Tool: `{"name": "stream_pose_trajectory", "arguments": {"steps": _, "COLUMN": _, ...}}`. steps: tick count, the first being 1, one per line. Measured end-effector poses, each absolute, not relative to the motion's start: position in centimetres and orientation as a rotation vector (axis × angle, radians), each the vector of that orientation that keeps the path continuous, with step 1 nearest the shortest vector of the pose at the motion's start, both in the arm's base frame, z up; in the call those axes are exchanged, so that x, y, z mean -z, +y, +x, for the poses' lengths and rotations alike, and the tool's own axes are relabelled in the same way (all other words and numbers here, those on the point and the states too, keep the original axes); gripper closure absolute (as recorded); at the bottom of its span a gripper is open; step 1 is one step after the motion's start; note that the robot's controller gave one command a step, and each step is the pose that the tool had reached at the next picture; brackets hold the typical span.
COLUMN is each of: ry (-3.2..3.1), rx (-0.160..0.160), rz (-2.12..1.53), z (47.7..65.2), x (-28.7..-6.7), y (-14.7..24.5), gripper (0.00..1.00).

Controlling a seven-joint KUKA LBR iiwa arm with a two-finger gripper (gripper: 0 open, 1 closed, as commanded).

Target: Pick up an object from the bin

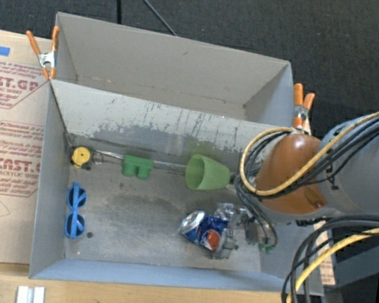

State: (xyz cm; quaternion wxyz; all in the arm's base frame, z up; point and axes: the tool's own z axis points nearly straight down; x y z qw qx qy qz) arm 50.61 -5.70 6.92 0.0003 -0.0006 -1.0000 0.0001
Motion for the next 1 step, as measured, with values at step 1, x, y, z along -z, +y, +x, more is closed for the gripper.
{"name": "stream_pose_trajectory", "arguments": {"steps": 1, "ry": -3.150, "rx": 0.001, "rz": -0.139, "z": 55.00, "x": -25.21, "y": -5.39, "gripper": 1.00}}
